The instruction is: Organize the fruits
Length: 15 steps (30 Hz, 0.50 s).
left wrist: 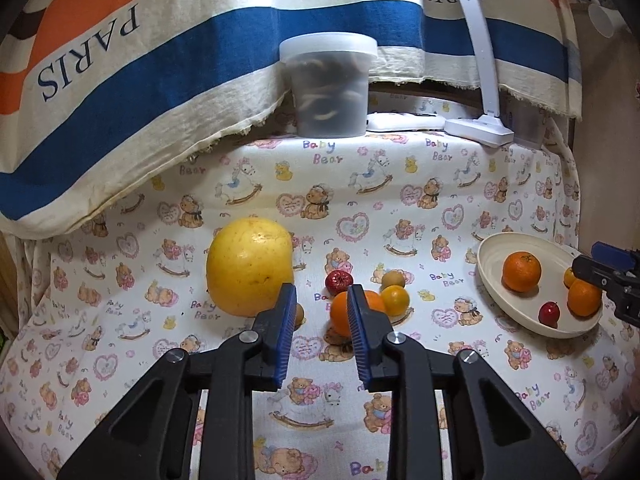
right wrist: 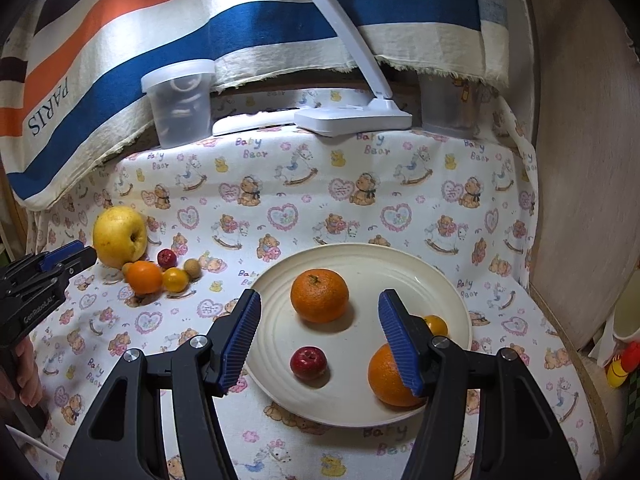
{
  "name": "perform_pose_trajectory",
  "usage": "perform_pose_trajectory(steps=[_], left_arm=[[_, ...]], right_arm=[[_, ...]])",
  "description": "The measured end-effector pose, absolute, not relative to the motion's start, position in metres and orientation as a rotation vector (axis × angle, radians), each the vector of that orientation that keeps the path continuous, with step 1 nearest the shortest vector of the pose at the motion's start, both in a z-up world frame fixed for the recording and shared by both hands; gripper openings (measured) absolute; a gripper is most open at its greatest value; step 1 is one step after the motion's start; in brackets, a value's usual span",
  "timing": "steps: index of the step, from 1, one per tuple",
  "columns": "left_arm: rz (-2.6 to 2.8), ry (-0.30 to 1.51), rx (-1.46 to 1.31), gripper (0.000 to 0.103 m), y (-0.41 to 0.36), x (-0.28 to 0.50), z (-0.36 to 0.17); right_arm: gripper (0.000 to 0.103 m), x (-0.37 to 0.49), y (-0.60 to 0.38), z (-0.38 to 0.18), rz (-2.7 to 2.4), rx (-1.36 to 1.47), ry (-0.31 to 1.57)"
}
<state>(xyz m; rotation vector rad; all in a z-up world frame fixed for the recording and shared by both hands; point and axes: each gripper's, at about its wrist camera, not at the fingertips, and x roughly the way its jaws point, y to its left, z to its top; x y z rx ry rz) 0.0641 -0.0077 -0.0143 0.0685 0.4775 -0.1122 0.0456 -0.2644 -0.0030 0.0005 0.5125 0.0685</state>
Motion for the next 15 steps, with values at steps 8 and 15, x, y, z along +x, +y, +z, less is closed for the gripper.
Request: perform_pose_trajectory(steps=[8,15], left_arm=[[-0.103,0.504,0.045,0.025,-0.0039,0.0685,-0.0160],[-0.097,0.515,0.035,0.025,-0.0024,0.0705,-0.0166]], right_arm=[[0.063,0.0486,-0.2657,-0.0046,0.101,0.036,0.545],[0.060,0.0479,-0.2658,-0.0040,0.133,0.060,0.553]])
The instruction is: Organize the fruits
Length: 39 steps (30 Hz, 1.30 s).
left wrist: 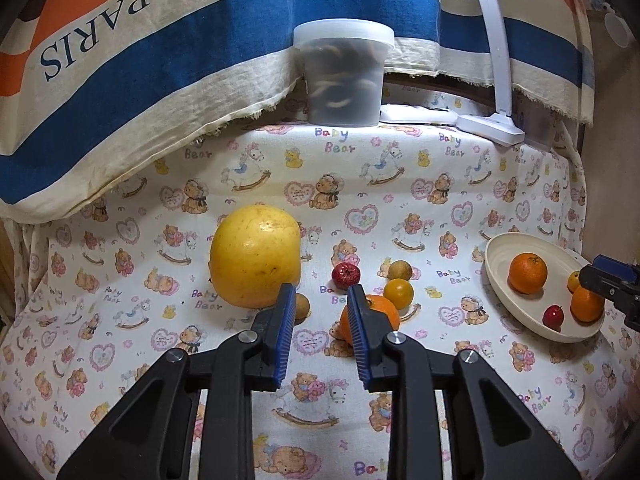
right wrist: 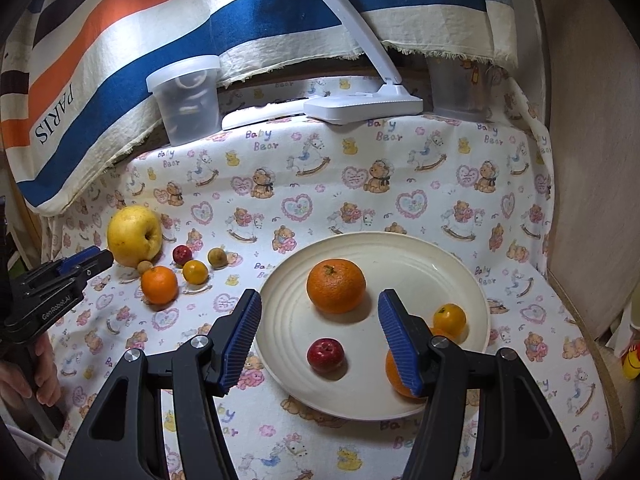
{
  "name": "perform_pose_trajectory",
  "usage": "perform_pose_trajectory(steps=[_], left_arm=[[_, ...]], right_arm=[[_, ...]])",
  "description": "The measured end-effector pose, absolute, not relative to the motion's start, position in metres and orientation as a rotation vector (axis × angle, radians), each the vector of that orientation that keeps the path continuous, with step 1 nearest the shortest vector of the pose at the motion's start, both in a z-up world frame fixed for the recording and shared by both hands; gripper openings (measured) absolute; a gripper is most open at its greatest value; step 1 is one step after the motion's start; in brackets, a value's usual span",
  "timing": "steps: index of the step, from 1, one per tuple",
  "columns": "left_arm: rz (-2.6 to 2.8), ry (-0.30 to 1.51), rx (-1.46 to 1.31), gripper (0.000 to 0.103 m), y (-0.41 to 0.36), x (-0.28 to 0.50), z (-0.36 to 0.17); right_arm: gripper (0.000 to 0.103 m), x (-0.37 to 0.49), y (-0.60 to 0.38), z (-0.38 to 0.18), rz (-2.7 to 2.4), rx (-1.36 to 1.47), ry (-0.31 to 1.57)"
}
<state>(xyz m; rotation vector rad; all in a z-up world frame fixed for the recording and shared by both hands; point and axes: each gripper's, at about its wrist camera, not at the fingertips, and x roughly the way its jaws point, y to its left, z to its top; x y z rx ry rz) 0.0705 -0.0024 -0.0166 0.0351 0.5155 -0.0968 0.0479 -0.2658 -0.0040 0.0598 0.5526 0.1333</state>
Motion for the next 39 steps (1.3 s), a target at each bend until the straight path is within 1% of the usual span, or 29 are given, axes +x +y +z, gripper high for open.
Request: perform_pose_trajectory(steps=[6,9,10,13,15,17,18,20,23,27,32,39], left_arm=[[-0.089,0.531,-0.012,0.025,0.008,0.074,-0.017],[-0.070,0.528,0.001,0.026,0.009,0.075,-0.017],[-0.062,0.522,0.003,0.028,0.011,0.075,-0.016],[-0.063,0.518,-0.031,0.035,0.017,0.074,-0.012],[-0.055,0.513,-0.055,0.042,0.022,0.072,-0.008],[-0.031,0.494,-0.062,0.053,0.025,0.069,-0.004],[-0.019,0.483,-0.066,0.056,0.028,0.068,-0.002],[-0.002,0.468,-0.082,0.067,0.036,0.066,0.002],[0.019,0.455,-0.128,0.074,0.051,0.066,0.006],[0.041,0.460,-0.159,0.076,0.064,0.069,0.009],[0.069,0.487,-0.179,0.078,0.075,0.073,0.010],[0.107,0.509,-0.211,0.078,0.086,0.077,0.008]], right_arm=[[0.057,0.047,-0.263,0.000,0.128,0.066,0.552],[0.054,0.050,-0.258,0.004,0.154,0.089,0.572],[0.054,0.051,-0.253,0.004,0.158,0.086,0.579],[0.053,0.053,-0.235,0.005,0.168,0.062,0.590],[0.053,0.055,-0.223,0.007,0.176,0.051,0.592],[0.053,0.060,-0.210,0.009,0.186,0.045,0.595],[0.053,0.064,-0.202,0.010,0.193,0.046,0.598],[0.052,0.068,-0.193,0.009,0.205,0.057,0.604],[0.050,0.077,-0.175,0.003,0.230,0.050,0.642],[0.049,0.085,-0.152,0.002,0.243,0.008,0.660],[0.049,0.098,-0.131,0.001,0.285,0.032,0.686],[0.049,0.135,-0.108,-0.027,0.332,0.098,0.859]])
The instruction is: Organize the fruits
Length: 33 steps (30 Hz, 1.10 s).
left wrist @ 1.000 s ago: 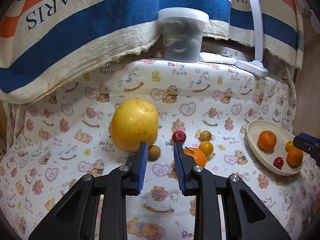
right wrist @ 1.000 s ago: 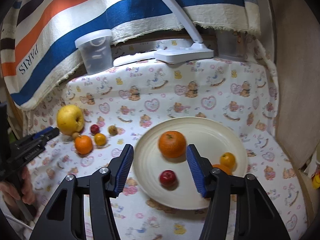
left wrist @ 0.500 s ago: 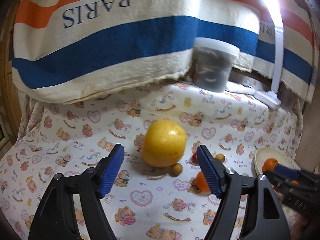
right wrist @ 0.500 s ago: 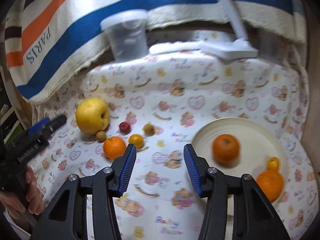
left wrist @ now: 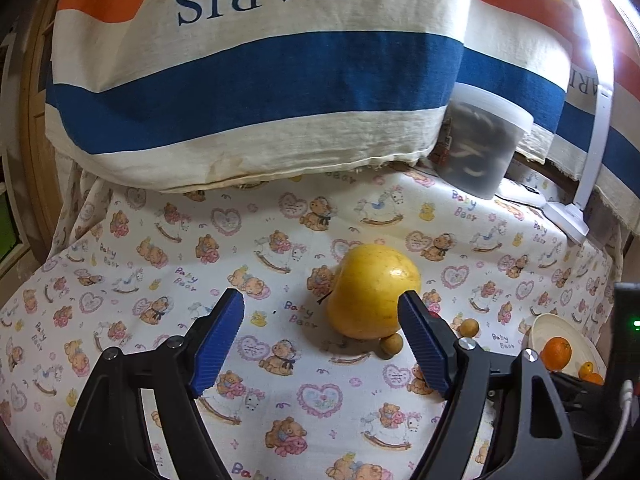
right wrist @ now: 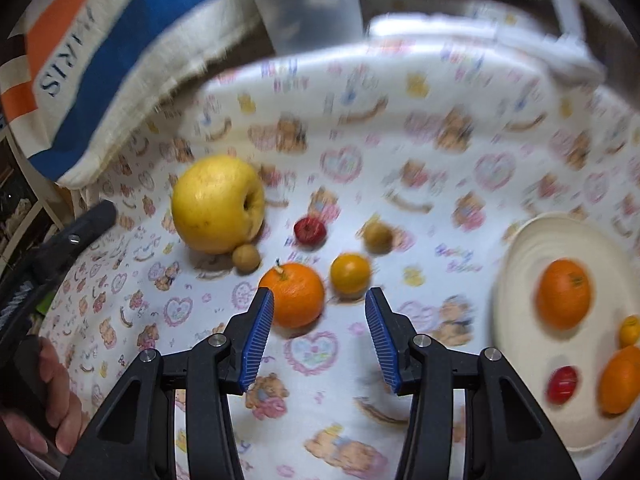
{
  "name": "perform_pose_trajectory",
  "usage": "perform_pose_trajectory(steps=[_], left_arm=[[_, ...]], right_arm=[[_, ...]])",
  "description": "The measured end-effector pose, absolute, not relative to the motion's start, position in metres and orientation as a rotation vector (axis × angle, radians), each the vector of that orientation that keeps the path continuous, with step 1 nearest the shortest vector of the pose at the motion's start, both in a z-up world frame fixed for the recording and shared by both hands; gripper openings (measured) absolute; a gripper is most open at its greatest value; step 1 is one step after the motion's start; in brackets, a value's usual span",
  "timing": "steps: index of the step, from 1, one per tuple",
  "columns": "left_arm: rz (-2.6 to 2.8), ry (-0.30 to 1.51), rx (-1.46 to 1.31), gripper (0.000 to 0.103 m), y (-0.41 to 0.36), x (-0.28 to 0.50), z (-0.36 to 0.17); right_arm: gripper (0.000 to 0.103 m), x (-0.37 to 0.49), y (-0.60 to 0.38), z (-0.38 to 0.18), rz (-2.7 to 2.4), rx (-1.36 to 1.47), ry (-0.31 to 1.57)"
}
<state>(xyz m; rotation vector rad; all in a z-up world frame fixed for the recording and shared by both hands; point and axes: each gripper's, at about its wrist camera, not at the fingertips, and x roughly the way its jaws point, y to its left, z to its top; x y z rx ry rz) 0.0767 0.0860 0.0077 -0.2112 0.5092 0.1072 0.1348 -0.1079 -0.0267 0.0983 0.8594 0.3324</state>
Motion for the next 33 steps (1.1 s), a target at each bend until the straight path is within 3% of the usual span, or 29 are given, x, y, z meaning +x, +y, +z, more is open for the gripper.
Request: perform_pose_trajectory(steps=[18,19,33], left_arm=[[0.126,0.534,-0.217,0.078,0.089,0.083,0.004],[0.126,0.532,-0.213,0.078,0.088,0.083,0.004],[0.106,0.466,-0.156,0.078,0.080,0.073,0.017]], right_arm=[[0.051,0.162,-0.071,-0.047,0.370,0.034,0.907],[0.047,0.161,-0.070,-0.047,0.371,0.030,0.908],[0.047,0.116,-0.111,-0.012,0.264,-0.062,0.686]])
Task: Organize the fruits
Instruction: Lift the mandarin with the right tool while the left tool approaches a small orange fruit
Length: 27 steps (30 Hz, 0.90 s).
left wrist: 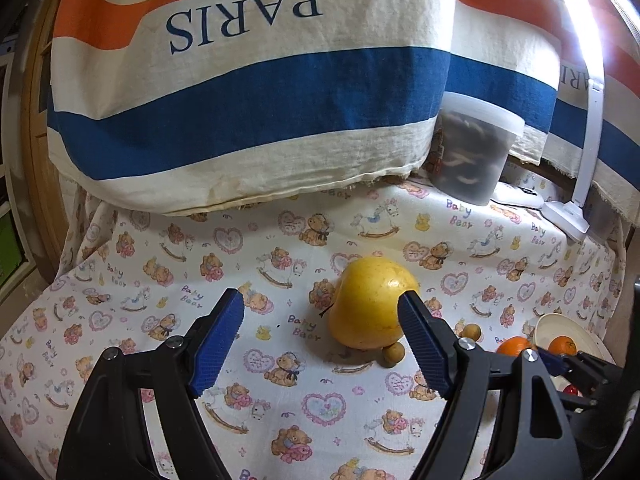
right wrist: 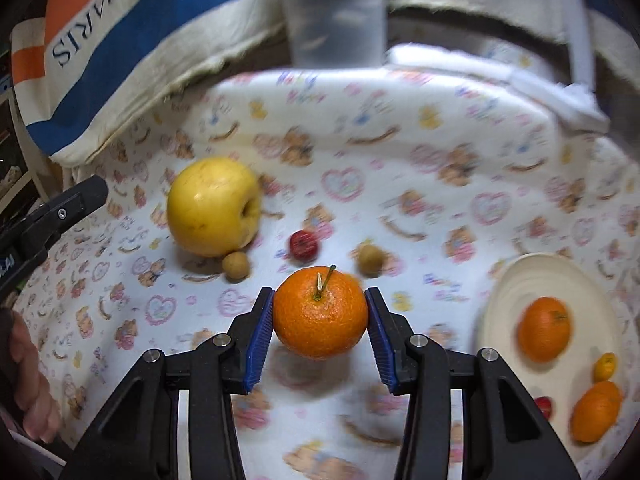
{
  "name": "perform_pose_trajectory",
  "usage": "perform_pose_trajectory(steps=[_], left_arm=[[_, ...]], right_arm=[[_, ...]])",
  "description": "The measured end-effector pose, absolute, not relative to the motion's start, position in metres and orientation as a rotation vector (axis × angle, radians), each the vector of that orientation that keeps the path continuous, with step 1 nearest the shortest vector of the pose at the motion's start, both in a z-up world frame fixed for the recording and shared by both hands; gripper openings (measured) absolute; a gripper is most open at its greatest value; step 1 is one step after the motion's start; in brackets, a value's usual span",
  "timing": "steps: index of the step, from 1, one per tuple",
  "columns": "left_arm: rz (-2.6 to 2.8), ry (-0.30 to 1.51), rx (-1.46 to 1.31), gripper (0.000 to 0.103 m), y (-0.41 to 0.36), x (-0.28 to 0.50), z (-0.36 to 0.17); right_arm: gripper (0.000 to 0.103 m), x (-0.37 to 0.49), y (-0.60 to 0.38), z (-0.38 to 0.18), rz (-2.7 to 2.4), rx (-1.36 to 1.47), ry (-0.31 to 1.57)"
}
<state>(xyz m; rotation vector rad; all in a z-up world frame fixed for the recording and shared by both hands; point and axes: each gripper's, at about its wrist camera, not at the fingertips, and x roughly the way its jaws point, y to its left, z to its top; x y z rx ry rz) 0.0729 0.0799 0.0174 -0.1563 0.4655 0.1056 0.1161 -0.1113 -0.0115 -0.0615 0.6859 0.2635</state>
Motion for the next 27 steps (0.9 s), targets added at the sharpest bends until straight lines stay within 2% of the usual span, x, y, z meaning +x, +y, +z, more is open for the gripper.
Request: perform_pose_trajectory(steps=[15,27], left_arm=[[-0.035,0.356,0.089,0.079,0.017,0.051,0.016],[-0.148,0.431,0.156,0.079,-0.017,0.050,0.001]], right_arm=[[0.047,0.073,-0.188,0.009,0.158,-0.052,0.429],[0.047,0.066,-0.200,0.009,0.164,-0.013,0.401]])
